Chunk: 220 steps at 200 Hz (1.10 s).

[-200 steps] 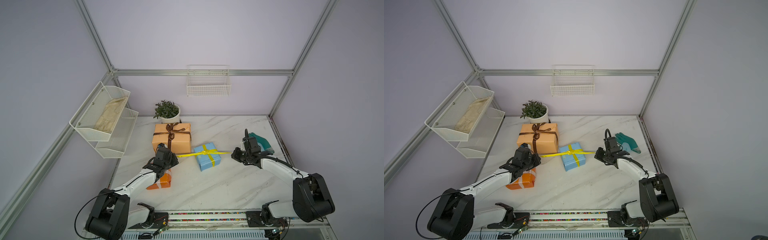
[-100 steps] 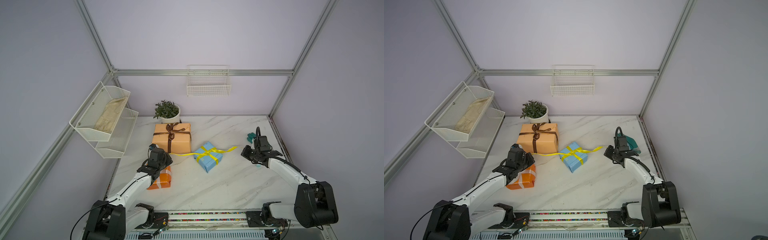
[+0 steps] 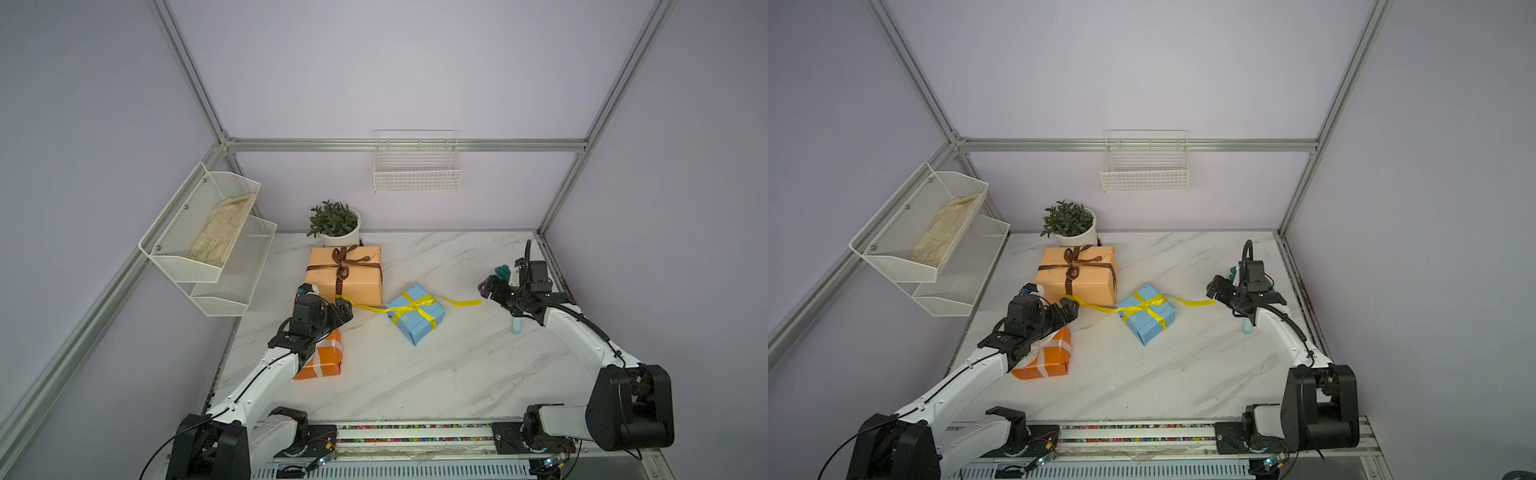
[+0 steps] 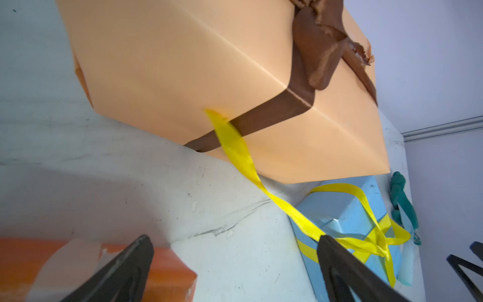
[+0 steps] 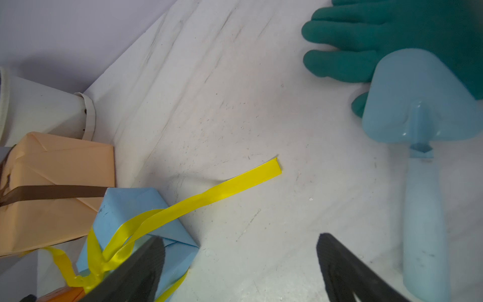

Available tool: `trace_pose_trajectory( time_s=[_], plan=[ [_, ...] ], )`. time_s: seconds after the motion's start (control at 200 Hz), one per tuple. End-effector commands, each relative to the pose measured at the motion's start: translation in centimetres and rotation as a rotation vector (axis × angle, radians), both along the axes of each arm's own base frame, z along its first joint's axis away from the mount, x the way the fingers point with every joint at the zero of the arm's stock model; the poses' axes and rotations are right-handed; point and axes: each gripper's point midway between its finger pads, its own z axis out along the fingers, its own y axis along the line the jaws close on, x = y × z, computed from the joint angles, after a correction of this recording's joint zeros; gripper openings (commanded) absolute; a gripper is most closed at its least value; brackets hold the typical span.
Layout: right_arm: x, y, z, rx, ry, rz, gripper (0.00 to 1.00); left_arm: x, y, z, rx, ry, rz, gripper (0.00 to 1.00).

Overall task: Untie the ribbon bows on the gift boxes
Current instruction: Untie the ribbon from the gift box.

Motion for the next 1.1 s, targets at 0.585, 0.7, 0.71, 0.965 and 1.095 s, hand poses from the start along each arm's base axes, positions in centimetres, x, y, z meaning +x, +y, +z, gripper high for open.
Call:
trace_pose_trajectory(
  time_s=[0.585,0.7,0.71,0.965,1.095],
  plan=[
    [-1.1,21.4,-1.3,-0.029,-0.005,0.636,0.38,1.0,-16.3,1.4,-0.131,-0.064,-0.454,0.96],
    [-1.0,22.1,-1.6,-0.039,-0.006,0.675,0.39,1.3,-18.7,0.0,-0.142,-0.026,-0.505,0.96],
    [-1.0,22.1,-1.6,-0.04,-0.005,0.677,0.39,1.3,-18.8,-0.1,-0.142,-0.024,-0.507,0.96],
    [-1.7,22.4,-2.3,-0.027,0.006,0.69,0.34,1.8,-18.5,-2.1,-0.087,0.014,-0.47,0.96],
    [-2.1,22.5,-2.7,-0.022,0.021,0.693,0.31,1.7,-18.1,-3.0,-0.07,0.042,-0.451,0.96]
  ],
)
